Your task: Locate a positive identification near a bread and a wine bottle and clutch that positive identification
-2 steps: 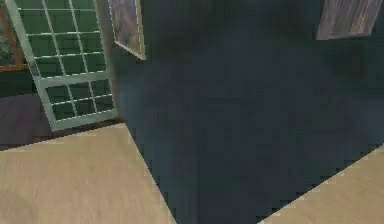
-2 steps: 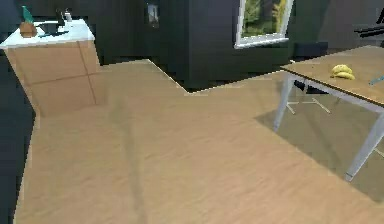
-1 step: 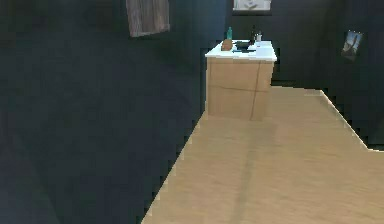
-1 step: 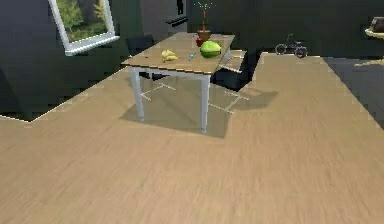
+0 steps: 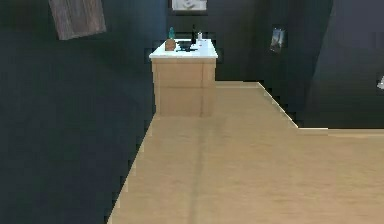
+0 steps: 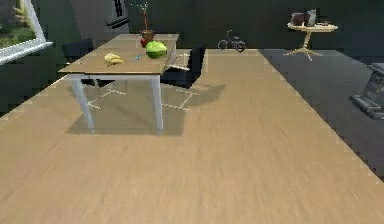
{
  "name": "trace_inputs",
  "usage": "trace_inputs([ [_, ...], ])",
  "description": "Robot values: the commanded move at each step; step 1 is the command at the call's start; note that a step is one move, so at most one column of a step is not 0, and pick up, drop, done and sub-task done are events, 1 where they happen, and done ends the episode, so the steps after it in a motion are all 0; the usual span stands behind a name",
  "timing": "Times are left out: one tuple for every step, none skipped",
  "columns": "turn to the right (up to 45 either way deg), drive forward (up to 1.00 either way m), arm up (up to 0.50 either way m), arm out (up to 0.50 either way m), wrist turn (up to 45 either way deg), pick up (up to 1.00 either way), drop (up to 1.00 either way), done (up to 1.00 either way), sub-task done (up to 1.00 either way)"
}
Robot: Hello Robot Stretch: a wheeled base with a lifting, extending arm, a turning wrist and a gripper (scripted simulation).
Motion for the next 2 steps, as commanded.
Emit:
trace_inputs([
  [0.0, 1.00, 0.00, 0.00, 0.0, 0.00, 0.00, 0.00, 0.00],
  [3.0, 0.00, 0.00, 0.00, 0.0, 0.00, 0.00, 0.00, 0.00],
])
